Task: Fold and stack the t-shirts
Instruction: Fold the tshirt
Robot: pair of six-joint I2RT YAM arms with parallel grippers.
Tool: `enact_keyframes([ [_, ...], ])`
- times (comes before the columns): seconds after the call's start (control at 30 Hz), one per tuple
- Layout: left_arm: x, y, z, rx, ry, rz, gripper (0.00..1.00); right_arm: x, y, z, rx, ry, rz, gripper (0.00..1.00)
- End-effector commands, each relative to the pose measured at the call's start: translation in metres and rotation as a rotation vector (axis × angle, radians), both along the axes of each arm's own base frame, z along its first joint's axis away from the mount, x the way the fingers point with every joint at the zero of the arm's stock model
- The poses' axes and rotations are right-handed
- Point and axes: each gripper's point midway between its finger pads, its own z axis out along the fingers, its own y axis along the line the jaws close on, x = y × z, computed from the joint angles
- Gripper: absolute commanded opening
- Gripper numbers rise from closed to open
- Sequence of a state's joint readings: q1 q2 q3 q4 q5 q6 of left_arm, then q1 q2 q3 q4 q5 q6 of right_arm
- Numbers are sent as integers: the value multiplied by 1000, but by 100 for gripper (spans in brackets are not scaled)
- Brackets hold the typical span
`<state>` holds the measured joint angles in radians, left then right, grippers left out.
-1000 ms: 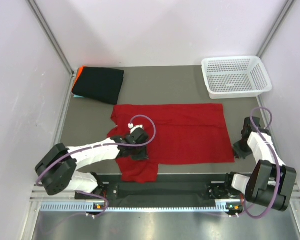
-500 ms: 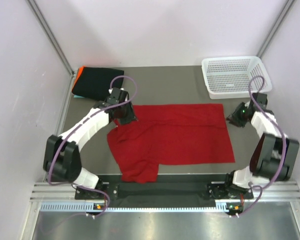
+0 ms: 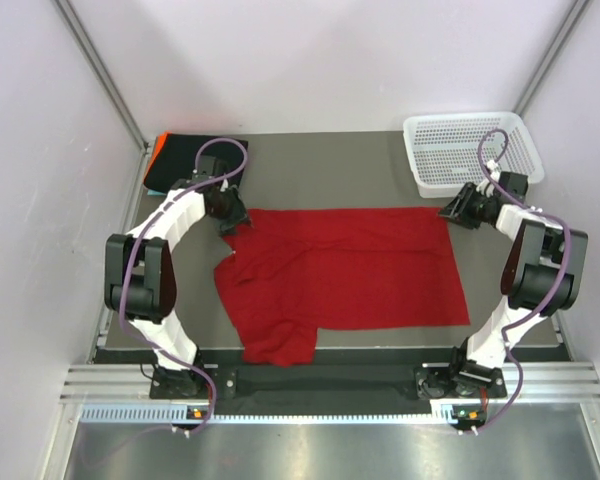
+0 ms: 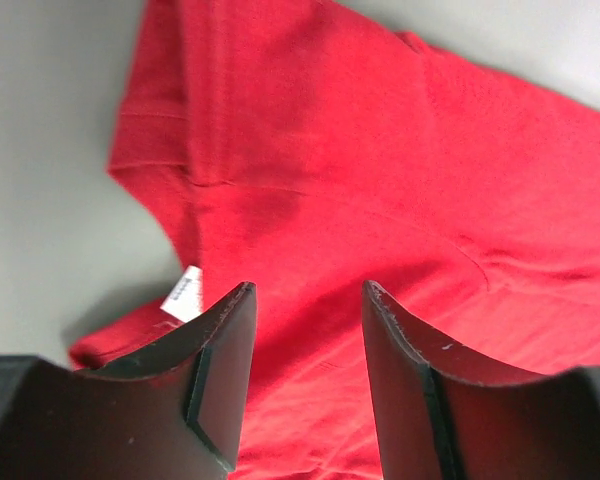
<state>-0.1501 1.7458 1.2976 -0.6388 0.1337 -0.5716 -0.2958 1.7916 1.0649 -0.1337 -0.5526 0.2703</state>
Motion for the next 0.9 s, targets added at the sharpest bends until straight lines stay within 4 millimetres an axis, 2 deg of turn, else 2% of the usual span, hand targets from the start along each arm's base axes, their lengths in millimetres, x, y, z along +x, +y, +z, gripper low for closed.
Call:
enact_keyframes([
  [0.0, 10, 17, 0, 49, -8, 6, 52, 30, -8, 16, -39, -137, 57, 35],
  [0.1, 16, 22, -2, 62, -13, 5, 52, 32, -10, 11, -42, -129, 62, 31],
  [0.23, 24, 11, -1, 15, -28, -43, 51, 33, -15, 6, -54, -127, 56, 30],
  [0.3, 26, 12, -5, 18, -20, -43, 51, 32, -20, 2, -70, -120, 47, 31],
  [0.4, 26, 15, -12, 36, -2, -38, 51, 30, -15, -4, -60, -125, 87, 34],
  [0.53, 28, 10, -16, 16, -2, -54, 50, 30, -13, -3, -51, -139, 102, 36],
  [0.7, 33, 15, -17, 44, -14, -52, 48, 34, -16, -2, -63, -145, 98, 35],
  [0.87, 37, 8, -17, 15, -26, -75, 47, 35, -29, -4, -124, -123, 69, 34],
])
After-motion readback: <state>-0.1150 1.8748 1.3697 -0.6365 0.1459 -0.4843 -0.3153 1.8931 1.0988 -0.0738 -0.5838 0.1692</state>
